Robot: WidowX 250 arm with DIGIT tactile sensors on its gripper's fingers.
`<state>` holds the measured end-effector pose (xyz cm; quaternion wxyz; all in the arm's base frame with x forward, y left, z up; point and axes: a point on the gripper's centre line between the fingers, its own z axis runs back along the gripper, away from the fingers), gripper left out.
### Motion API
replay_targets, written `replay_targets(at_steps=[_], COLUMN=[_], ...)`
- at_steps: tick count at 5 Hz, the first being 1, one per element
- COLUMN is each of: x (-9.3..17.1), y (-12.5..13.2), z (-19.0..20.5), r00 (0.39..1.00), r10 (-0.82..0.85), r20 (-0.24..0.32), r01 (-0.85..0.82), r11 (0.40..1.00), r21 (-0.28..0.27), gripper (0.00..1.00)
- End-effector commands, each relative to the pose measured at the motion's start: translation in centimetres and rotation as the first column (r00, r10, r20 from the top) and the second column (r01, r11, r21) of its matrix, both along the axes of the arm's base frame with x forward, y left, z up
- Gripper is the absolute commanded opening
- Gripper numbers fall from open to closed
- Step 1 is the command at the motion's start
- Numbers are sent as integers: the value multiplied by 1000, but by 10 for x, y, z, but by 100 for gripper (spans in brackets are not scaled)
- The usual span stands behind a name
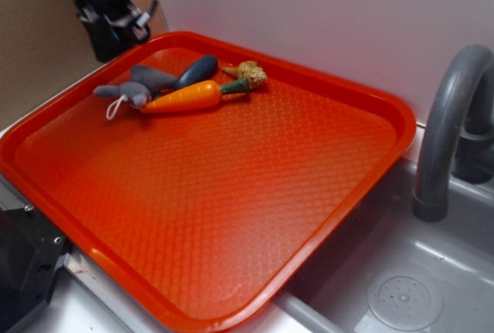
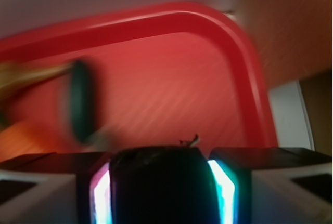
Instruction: Grab the black box.
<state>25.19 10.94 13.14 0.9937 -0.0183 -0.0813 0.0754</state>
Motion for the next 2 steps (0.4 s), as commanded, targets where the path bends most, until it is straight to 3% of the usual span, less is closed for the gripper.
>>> replay_targets(at_steps=[1,2], x=[-28,-27], y=[-103,-108], z=[112,122], r00=[995,991], r10=[-83,-117], r20=[-50,-62], r01=[88,120], r11=[991,991], r21=[100,54], gripper=[0,0])
